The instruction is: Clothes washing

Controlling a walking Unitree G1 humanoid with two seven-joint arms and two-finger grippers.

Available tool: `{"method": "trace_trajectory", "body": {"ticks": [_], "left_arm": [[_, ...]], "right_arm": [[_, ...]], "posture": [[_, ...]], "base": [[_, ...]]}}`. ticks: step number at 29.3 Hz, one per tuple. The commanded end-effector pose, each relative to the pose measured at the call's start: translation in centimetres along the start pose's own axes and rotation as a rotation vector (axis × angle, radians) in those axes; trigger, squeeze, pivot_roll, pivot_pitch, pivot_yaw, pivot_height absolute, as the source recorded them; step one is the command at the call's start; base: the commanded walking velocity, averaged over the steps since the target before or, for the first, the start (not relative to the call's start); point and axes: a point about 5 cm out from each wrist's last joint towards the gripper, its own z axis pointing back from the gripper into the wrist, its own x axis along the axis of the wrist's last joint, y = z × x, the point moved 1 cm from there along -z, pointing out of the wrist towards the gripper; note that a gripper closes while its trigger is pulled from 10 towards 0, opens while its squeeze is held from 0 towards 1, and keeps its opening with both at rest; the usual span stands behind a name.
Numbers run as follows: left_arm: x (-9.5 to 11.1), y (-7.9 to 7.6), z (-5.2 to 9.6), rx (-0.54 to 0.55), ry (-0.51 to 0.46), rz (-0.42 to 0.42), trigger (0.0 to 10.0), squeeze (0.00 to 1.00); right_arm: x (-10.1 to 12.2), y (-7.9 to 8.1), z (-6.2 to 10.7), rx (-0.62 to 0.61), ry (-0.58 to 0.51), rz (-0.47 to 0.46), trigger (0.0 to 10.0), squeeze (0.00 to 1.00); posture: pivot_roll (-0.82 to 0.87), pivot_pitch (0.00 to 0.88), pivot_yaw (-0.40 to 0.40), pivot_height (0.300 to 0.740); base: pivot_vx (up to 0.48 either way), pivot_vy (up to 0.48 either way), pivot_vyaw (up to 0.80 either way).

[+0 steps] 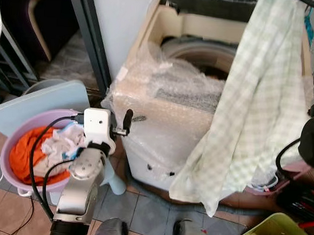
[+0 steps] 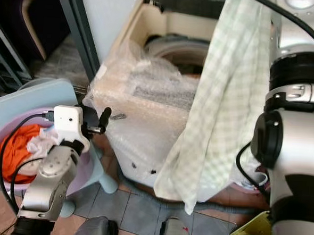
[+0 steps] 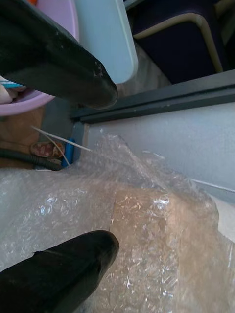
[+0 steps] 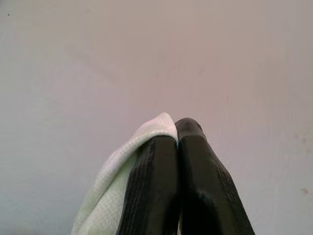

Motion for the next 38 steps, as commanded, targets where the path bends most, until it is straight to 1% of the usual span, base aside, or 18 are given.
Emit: {"method": "trace_trajectory", "body": {"ticks": [1,2,4,5,6,7,8,9,11,14,20,24,29,32,33,34,35,38], "left_arm": [[-0.1,-0.8,0.2,-0.019,0.003,0.01,10.0,0.0],[-0.1,-0.8,0.2,-0.019,0.003,0.01,10.0,0.0],[-0.1,-1.1,0.2,-0.02,0.003,0.013,10.0,0.0],[-0.2,-1.1,0.2,-0.018,0.004,0.015,10.0,0.0],[-0.2,-1.1,0.2,-0.018,0.004,0.015,10.0,0.0],[-0.2,-1.2,0.3,-0.018,0.005,0.016,10.0,0.0],[-0.2,-1.2,0.3,-0.018,0.005,0.016,10.0,0.0],[-0.2,-1.2,0.3,-0.019,0.005,0.016,10.0,0.0],[-0.2,-1.2,0.2,-0.025,0.008,0.016,10.0,0.0],[-0.2,-1.4,0.2,-0.035,0.01,0.016,10.0,0.0],[-0.3,-1.6,0.2,-0.045,0.014,0.017,10.0,0.0],[-0.5,-1.7,0.4,-0.048,0.025,0.015,10.0,0.0],[-0.7,-1.8,0.5,-0.057,0.036,0.011,10.0,0.0],[-0.7,-1.8,0.5,-0.061,0.04,0.009,10.0,0.0],[-0.7,-1.8,0.5,-0.062,0.041,0.009,10.0,0.0],[-0.7,-1.8,0.6,-0.062,0.042,0.008,10.0,0.0],[-0.8,-1.8,0.6,-0.063,0.045,0.009,10.0,0.0],[-0.9,-1.9,0.7,-0.066,0.049,0.009,10.0,0.0]], "right_arm": [[-2.0,0.4,0.8,0.025,0.073,0.022,10.0,0.0],[-2.0,0.4,0.8,0.025,0.073,0.022,10.0,0.0],[-3.9,2.2,1.8,0.119,0.127,0.053,10.0,0.0],[-5.9,4.0,3.3,0.201,0.193,0.054,10.0,0.0],[-5.9,4.0,3.3,0.201,0.193,0.054,10.0,0.0],[-9.0,6.7,6.2,0.34,0.313,0.007,10.0,0.0],[-9.0,6.7,6.2,0.34,0.313,0.007,10.0,0.0],[-10.0,7.5,7.3,0.387,0.352,0.004,10.0,0.0],[-12.8,9.5,10.9,0.528,0.47,0.043,10.0,0.0],[-14.4,10.0,12.9,0.571,0.556,0.046,10.0,0.0],[-15.7,9.5,14.4,0.589,0.658,0.018,10.0,0.0],[-16.8,9.9,16.5,0.734,0.744,0.035,10.0,0.0],[-18.5,10.0,19.6,0.829,0.883,0.049,10.0,0.0],[-18.3,9.9,19.5,0.81,0.865,-0.001,10.0,0.0],[-18.0,9.7,18.7,0.761,0.836,-0.039,10.0,0.22],[-17.8,9.4,18.2,0.726,0.816,-0.066,10.0,0.22],[-17.2,8.8,16.9,0.643,0.752,-0.079,10.0,1.0],[-16.3,8.0,15.5,0.559,0.667,-0.093,10.0,1.0]], "posture": [[0.01,0.111,0.008,0.74],[0.01,0.111,0.008,0.74],[0.01,0.115,0.003,0.74],[0.01,0.12,0.003,0.74],[0.01,0.12,0.003,0.74],[0.01,0.122,0.004,0.74],[0.01,0.122,0.004,0.74],[0.01,0.122,0.004,0.74],[0.01,0.125,0.008,0.74],[0.0,0.126,0.008,0.74],[0.0,0.128,0.007,0.74],[0.01,0.132,0.002,0.74],[0.01,0.138,0.006,0.74],[0.01,0.14,0.008,0.74],[0.01,0.141,0.008,0.74],[0.01,0.141,0.008,0.74],[0.01,0.142,0.008,0.74],[0.01,0.142,0.008,0.74]], "base": [[0.0,0.0,0.0],[0.0,0.0,0.0],[0.0,0.0,0.0],[0.0,0.0,0.0],[0.0,0.0,0.0],[0.0,0.0,0.0],[0.0,0.0,0.0],[0.0,0.0,0.0],[0.0,0.0,0.0],[0.0,0.0,0.0],[0.0,0.0,0.0],[0.0,0.0,0.0],[0.0,0.0,0.0],[0.0,0.0,0.0],[0.0,0.0,0.0],[0.0,0.0,0.0],[0.0,0.0,0.0],[0.0,0.0,0.0]]}}
